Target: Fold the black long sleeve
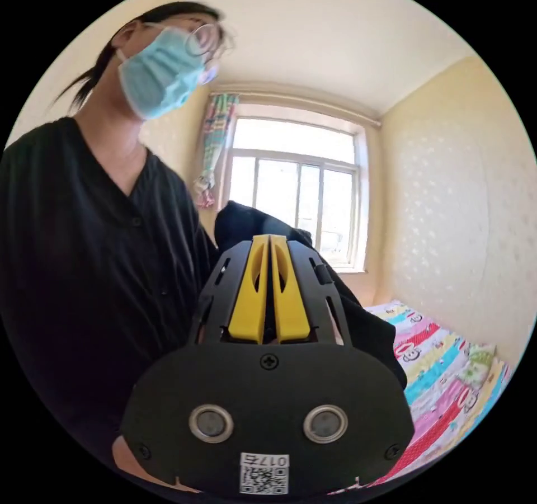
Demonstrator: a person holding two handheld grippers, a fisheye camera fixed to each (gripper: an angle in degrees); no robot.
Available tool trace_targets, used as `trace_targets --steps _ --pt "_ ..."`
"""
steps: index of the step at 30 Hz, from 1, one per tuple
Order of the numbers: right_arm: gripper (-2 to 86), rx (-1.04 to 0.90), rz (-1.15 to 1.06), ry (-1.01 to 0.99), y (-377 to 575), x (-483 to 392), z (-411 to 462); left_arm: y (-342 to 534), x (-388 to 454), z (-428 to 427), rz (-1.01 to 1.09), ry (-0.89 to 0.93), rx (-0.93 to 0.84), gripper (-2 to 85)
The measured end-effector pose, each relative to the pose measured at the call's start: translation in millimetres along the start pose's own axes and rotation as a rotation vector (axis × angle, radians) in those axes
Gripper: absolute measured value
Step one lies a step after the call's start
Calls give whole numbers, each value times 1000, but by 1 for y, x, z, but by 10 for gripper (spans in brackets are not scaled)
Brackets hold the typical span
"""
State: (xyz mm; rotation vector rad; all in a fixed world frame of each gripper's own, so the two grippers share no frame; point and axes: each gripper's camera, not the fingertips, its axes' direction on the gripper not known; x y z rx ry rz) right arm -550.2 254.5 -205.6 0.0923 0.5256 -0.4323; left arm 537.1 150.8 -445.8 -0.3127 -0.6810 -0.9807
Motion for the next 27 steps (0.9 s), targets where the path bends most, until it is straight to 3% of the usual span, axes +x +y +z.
trace_targets --steps 5,8,10,14,17,20,22,24,27 --pt "122 -229 269 54 30 52 90 24 13 -36 104 306 314 89" --pt "104 -263 378 -138 61 58 131 34 29 -48 121 307 371 89" --pt "45 -254 452 -344 83 55 148 33 41 -58 115 280 390 89" --pt "26 -377 365 -567 92 30 152 22 80 -90 204 232 499 87" --pt "22 -377 254 -440 83 21 126 -6 105 -85 330 296 433 86" --pt "37 -312 333 -284 78 51 86 -44 113 -59 413 349 381 86" --pt "91 -239 400 -85 78 75 52 -67 115 -41 456 369 358 87" --pt "130 -185 439 -8 77 88 33 -99 118 -14 492 400 304 87" --pt "157 -40 531 -80 71 113 14 -127 120 20 499 422 220 88"
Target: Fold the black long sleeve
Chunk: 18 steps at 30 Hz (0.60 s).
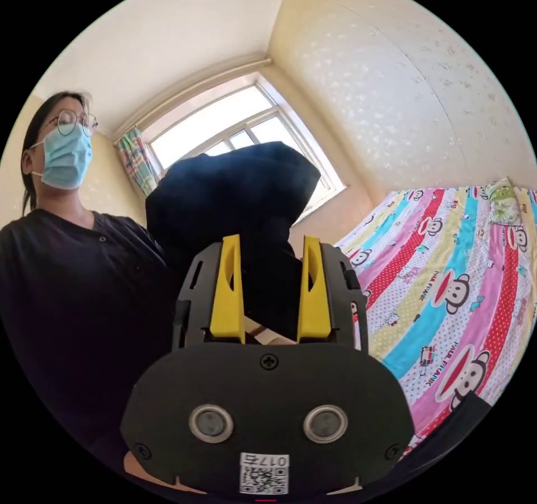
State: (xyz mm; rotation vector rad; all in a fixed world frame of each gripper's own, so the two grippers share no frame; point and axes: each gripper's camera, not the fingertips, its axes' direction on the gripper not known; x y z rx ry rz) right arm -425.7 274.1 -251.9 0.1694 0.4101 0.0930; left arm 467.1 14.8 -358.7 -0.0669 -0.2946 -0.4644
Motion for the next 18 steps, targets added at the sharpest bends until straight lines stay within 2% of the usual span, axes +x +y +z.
trace_targets --steps 5,9,11,12,13,15,16,18 --pt "200 73 165 -172 -37 29 -9 12 -31 27 -100 -27 -29 90" --pt "206 -183 220 -138 -46 47 -4 44 -57 11 -177 -35 129 90" --pt "176 -262 258 -290 -37 54 -3 55 -67 3 -196 -56 175 90" --pt "133 -303 274 -471 -29 57 -3 58 -72 -2 -206 -84 193 90" --pt "77 -298 267 -652 -21 56 -7 59 -75 -5 -207 -100 198 90" --pt "50 -186 261 -744 -13 52 -27 58 -84 -13 -220 -153 199 90" --pt "42 -89 246 -667 -13 48 -48 57 -87 -15 -234 -173 190 90" --pt "33 20 181 -493 -21 33 -87 51 -97 -20 -338 -325 110 90"
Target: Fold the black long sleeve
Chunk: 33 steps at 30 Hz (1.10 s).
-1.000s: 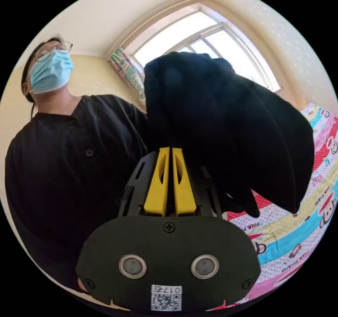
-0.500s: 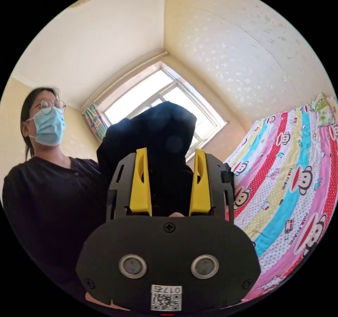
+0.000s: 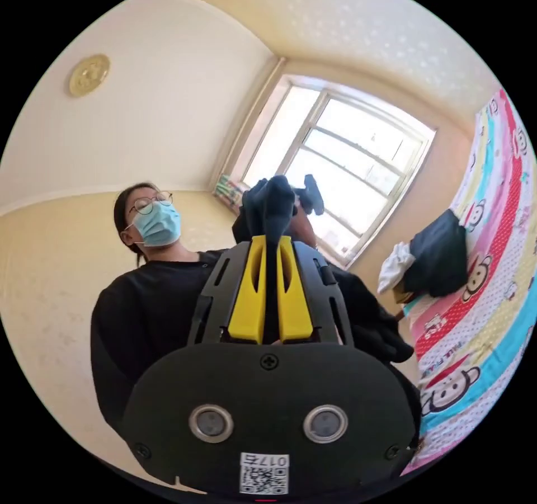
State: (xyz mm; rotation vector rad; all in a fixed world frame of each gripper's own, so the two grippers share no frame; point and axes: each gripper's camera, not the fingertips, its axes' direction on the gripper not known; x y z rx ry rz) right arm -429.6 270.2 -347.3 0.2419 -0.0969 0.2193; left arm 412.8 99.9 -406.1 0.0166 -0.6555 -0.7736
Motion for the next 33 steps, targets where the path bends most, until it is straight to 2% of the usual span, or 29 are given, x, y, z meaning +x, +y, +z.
trace_targets --steps 1,3,6,9,12,15,19,21,24,26,28,30,33 --pt "28 36 -87 93 -8 -29 -15 -2 -2 0 -20 -60 -21 90" --pt "22 111 -212 139 -21 -73 -33 -7 -7 4 -91 -299 -107 91" --pt "17 230 -355 65 -42 -130 -52 -4 -30 8 -263 -505 -203 99" --pt "15 226 -481 -16 -62 -174 -51 22 -69 -1 -478 -681 -217 122" --pt "15 181 -559 78 -79 -212 -35 63 -117 -2 -659 -771 -240 160" --pt "15 138 -589 69 -96 -235 -22 103 -162 4 -805 -815 -227 171" --pt "15 57 -616 94 -111 -265 3 124 -195 31 -801 -847 -170 127" --pt "15 98 -626 84 -114 -278 4 120 -208 72 -738 -999 -341 137" --pt "15 152 -657 53 -120 -298 -3 108 -207 128 -558 -1168 -482 165" --pt "15 164 -677 20 -123 -309 -6 100 -203 151 -454 -1194 -493 165" --pt "14 201 -707 18 -121 -322 -10 95 -207 164 -445 -1147 -505 154" --pt "15 233 -713 21 -121 -328 -15 89 -209 171 -455 -1170 -511 106" --pt "14 246 -703 0 -121 -331 -25 68 -183 165 -384 -1223 -372 47"
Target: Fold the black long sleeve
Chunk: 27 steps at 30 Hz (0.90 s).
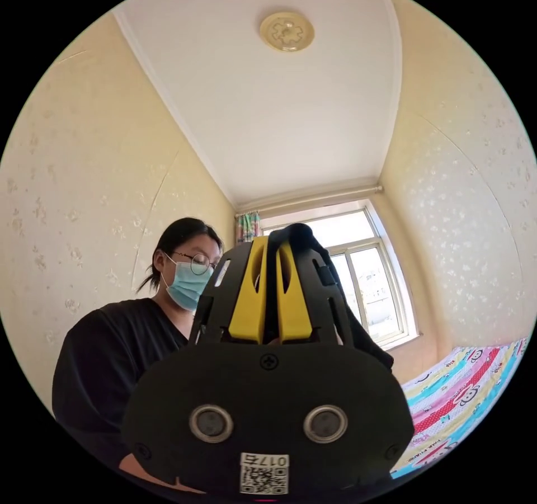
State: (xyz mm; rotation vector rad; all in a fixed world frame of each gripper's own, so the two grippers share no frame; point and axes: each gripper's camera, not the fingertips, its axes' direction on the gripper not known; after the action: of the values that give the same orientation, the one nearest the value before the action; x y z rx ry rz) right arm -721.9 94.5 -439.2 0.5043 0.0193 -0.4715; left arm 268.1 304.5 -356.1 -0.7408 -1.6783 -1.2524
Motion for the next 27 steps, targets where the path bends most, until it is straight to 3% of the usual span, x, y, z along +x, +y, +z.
trace_targets --steps 5,10,15,21,24,27 --pt "12 -162 48 249 -6 7 -8 -18 9 -91 -80 -184 237 24" --pt "8 -556 147 722 16 51 0 -24 36 -177 -95 -262 461 15" --pt "8 -614 230 584 83 84 -18 -10 67 -224 -39 -396 361 12" --pt "8 -545 363 498 162 85 -53 51 102 -262 -85 -331 179 11" --pt "8 -497 375 463 167 84 -54 57 129 -286 -116 -335 186 11" --pt "8 -565 335 434 142 110 -35 35 139 -306 -132 -367 203 12"
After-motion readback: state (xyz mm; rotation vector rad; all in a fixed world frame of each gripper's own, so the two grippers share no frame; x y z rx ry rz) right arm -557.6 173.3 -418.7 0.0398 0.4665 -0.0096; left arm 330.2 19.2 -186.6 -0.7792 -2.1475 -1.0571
